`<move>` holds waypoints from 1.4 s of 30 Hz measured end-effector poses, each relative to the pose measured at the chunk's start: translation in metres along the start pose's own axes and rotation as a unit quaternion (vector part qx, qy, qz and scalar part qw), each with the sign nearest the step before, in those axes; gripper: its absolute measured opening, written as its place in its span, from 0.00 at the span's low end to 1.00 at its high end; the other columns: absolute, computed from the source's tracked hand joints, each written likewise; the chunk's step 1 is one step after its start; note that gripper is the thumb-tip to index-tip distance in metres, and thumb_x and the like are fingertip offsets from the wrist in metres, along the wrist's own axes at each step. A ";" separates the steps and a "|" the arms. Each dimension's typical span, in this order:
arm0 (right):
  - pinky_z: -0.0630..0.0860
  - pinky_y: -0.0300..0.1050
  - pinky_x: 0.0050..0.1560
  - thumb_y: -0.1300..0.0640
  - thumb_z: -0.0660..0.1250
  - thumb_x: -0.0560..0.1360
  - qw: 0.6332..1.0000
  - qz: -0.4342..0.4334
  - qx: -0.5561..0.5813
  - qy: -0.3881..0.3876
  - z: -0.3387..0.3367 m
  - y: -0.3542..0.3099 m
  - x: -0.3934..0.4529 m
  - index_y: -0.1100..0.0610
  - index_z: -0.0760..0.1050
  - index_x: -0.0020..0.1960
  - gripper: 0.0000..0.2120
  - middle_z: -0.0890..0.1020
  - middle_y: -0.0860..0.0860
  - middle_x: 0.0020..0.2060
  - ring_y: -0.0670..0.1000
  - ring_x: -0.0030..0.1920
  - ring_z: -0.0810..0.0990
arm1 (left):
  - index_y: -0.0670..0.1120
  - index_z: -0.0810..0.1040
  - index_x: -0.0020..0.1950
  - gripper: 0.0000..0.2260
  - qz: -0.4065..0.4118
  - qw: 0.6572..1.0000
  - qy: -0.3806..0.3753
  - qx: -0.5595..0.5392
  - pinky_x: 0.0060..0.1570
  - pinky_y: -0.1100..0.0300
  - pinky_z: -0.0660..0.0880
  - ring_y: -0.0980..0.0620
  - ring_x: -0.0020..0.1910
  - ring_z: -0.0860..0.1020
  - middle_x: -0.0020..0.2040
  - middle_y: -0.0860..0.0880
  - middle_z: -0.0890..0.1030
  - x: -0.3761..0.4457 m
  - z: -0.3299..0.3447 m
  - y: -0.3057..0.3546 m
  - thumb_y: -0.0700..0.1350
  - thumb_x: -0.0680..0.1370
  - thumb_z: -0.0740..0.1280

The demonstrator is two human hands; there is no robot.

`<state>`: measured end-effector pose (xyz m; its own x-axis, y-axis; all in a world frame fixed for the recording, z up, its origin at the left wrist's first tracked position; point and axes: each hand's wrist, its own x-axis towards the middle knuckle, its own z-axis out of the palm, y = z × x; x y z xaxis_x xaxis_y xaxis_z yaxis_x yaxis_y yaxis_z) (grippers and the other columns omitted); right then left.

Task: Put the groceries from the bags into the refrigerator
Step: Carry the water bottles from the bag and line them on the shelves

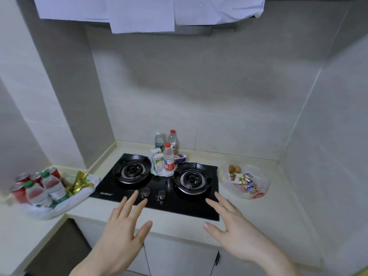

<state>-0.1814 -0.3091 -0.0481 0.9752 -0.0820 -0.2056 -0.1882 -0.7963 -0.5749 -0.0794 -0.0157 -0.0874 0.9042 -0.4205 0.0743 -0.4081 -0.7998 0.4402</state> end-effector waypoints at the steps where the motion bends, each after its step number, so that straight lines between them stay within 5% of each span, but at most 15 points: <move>1: 0.49 0.47 0.82 0.37 0.60 0.81 1.000 -0.005 0.000 -0.004 0.004 -0.006 0.010 0.37 0.50 0.82 0.33 0.41 0.34 0.80 0.43 0.82 0.42 | 0.62 0.54 0.80 0.38 -0.004 1.000 -0.004 0.003 0.79 0.56 0.47 0.56 0.81 0.39 0.81 0.63 0.41 0.003 -0.003 -0.009 0.74 0.72 0.42; 9: 0.50 0.45 0.81 0.36 0.60 0.81 0.998 -0.038 -0.009 -0.052 0.019 -0.030 0.087 0.36 0.51 0.81 0.32 0.42 0.32 0.79 0.40 0.81 0.43 | 0.62 0.54 0.80 0.47 -0.087 0.996 -0.010 -0.004 0.80 0.51 0.49 0.55 0.81 0.40 0.80 0.64 0.39 0.032 -0.009 -0.060 0.80 0.65 0.33; 19: 0.51 0.44 0.80 0.34 0.60 0.79 0.991 -0.077 -0.010 -0.107 0.008 -0.019 0.201 0.36 0.52 0.81 0.33 0.43 0.33 0.80 0.42 0.82 0.45 | 0.62 0.53 0.81 0.30 -0.158 0.987 -0.002 0.017 0.80 0.51 0.46 0.56 0.81 0.39 0.81 0.62 0.40 0.097 -0.010 -0.078 0.68 0.80 0.50; 27: 0.53 0.45 0.79 0.35 0.61 0.80 0.984 -0.105 -0.010 -0.146 -0.004 -0.022 0.278 0.37 0.53 0.81 0.33 0.44 0.34 0.81 0.43 0.81 0.49 | 0.63 0.54 0.80 0.29 -0.208 0.977 0.031 0.025 0.80 0.50 0.51 0.56 0.81 0.42 0.81 0.63 0.41 0.136 -0.013 -0.091 0.69 0.80 0.51; 31: 0.56 0.47 0.80 0.34 0.61 0.79 0.982 -0.124 -0.025 -0.143 -0.002 -0.029 0.309 0.37 0.52 0.81 0.34 0.44 0.35 0.81 0.44 0.82 0.49 | 0.62 0.56 0.80 0.34 -0.250 0.966 0.049 0.033 0.79 0.46 0.57 0.52 0.82 0.46 0.82 0.59 0.45 0.147 -0.025 -0.124 0.72 0.75 0.46; 42: 0.56 0.44 0.78 0.37 0.61 0.80 0.958 -0.215 -0.053 -0.180 0.053 -0.128 0.379 0.37 0.53 0.81 0.32 0.46 0.36 0.81 0.42 0.81 0.50 | 0.55 0.59 0.81 0.27 -0.344 0.931 0.102 0.069 0.78 0.50 0.53 0.46 0.81 0.53 0.83 0.52 0.52 0.161 -0.084 -0.252 0.59 0.83 0.58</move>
<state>0.2064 -0.2066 -0.0945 0.8530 0.4640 -0.2390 0.2531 -0.7682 -0.5880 0.1795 0.1538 -0.1108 0.9570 0.2899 -0.0082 0.2764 -0.9032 0.3284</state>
